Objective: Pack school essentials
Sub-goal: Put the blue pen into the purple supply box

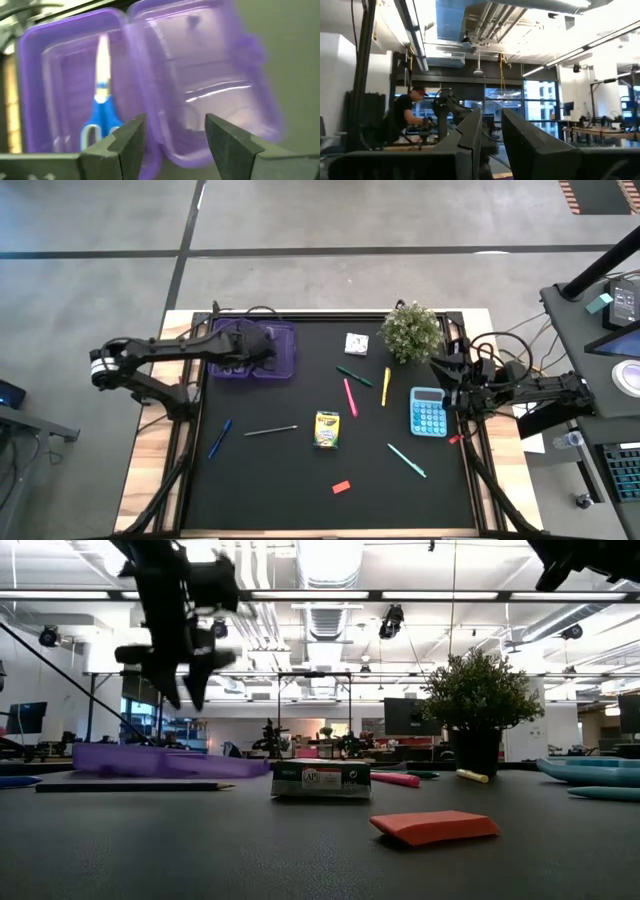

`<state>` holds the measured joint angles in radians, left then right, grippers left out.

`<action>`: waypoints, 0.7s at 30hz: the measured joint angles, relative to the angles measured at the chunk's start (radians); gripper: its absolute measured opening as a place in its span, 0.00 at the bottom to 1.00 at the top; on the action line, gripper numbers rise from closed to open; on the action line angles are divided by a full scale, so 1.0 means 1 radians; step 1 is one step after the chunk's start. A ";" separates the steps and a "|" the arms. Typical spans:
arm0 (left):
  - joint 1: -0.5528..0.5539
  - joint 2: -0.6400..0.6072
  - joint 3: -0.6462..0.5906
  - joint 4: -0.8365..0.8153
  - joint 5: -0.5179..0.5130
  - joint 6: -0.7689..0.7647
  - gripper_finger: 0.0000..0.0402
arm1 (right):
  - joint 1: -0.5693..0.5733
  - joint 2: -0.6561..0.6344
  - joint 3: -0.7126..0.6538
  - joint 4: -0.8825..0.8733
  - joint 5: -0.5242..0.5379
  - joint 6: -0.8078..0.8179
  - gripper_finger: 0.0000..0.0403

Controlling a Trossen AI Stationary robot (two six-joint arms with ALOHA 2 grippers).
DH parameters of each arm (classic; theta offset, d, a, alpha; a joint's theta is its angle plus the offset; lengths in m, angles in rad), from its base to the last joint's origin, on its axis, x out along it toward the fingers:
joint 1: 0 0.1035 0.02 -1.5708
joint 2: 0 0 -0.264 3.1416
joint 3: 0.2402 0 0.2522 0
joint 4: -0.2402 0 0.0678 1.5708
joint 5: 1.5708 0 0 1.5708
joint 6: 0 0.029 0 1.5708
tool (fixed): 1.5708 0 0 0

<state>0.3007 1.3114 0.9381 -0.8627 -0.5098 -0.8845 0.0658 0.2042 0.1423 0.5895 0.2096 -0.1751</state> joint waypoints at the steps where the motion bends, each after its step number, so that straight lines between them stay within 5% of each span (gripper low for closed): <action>1: -0.032 -0.006 0.012 0.002 0.001 -0.010 0.46 | -0.001 0.000 0.002 0.000 0.000 -0.012 0.15; 7: -0.243 -0.003 0.028 0.067 0.022 -0.111 0.46 | -0.001 0.002 0.018 -0.005 0.000 -0.066 0.14; 12: -0.387 0.039 0.000 0.052 0.152 -0.274 0.46 | -0.001 0.001 0.020 -0.004 0.000 -0.075 0.14; 21: -0.523 0.167 -0.007 -0.281 0.447 -0.501 0.46 | -0.001 0.002 0.030 -0.005 0.000 -0.089 0.14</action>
<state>-0.2225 1.4784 0.9307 -1.1432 -0.0631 -1.3854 0.0650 0.2058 0.1722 0.5841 0.2096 -0.2637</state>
